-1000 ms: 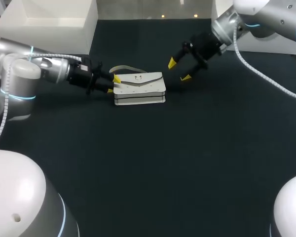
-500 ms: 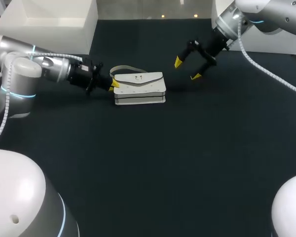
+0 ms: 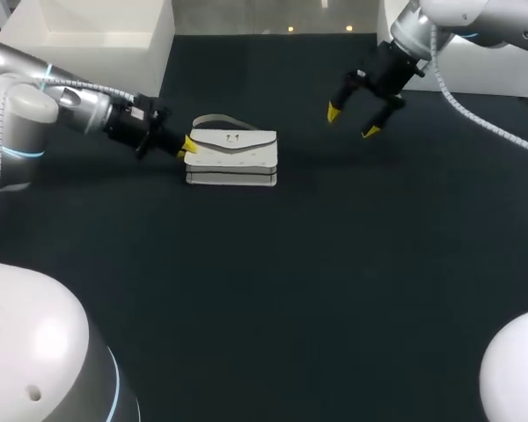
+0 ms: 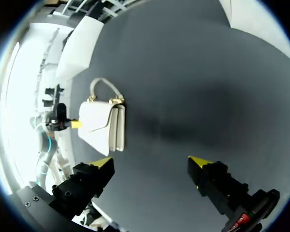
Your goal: Pick up the bag, open it, inspect its contents, close it, and place it on the opposite side
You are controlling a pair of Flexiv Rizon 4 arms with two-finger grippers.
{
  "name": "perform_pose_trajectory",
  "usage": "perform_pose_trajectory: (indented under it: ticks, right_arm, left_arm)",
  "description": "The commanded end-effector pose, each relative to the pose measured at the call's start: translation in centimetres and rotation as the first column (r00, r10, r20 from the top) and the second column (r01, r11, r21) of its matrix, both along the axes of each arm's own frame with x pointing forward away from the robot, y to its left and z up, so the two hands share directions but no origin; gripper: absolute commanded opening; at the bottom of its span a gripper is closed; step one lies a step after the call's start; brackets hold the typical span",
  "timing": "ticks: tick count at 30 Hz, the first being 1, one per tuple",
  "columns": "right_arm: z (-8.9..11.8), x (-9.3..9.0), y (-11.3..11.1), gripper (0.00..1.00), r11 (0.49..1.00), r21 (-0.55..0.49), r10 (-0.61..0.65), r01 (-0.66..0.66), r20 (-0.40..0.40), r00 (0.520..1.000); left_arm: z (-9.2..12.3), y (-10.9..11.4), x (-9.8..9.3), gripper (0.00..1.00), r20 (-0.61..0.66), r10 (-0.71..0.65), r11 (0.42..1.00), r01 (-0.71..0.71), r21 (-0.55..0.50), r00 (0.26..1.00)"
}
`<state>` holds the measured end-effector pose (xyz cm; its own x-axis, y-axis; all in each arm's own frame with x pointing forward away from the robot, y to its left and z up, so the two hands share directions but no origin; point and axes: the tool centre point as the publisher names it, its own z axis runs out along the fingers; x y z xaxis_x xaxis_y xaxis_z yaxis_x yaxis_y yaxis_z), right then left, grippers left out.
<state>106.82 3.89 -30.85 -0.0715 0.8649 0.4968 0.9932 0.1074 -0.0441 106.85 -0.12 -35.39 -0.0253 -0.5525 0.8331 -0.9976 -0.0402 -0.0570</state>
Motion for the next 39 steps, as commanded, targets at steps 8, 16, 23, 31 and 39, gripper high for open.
perform_pose_trajectory:
  ticks: [8,16,23,31,39]
  right_arm:
    - [1.8,-2.0,-3.4,1.00,0.982,-0.164,-0.067,0.091,0.147,0.987]
    - [1.8,-2.0,-3.4,1.00,0.982,-0.164,-0.067,0.091,0.147,0.987]
    - [1.8,-2.0,-3.4,1.00,0.982,-0.164,-0.067,0.091,0.147,0.987]
    - [1.8,-2.0,-3.4,1.00,0.982,-0.164,-0.067,0.091,0.147,0.987]
    - [3.1,-0.6,-7.3,1.00,0.948,-0.278,-0.098,0.157,0.214,0.972]
  left_arm:
    - [-0.1,4.3,1.6,0.00,0.013,-0.109,0.992,0.108,0.064,0.994]
    - [-0.3,6.1,1.9,0.00,0.024,-0.131,0.978,0.125,0.169,0.991]
    - [-0.3,6.1,1.9,0.00,0.024,-0.131,0.978,0.125,0.169,0.991]
    - [-0.3,6.1,1.9,0.00,0.024,-0.131,0.978,0.125,0.169,0.991]
    - [0.4,9.2,2.4,0.00,0.083,-0.093,0.982,0.077,0.172,0.992]
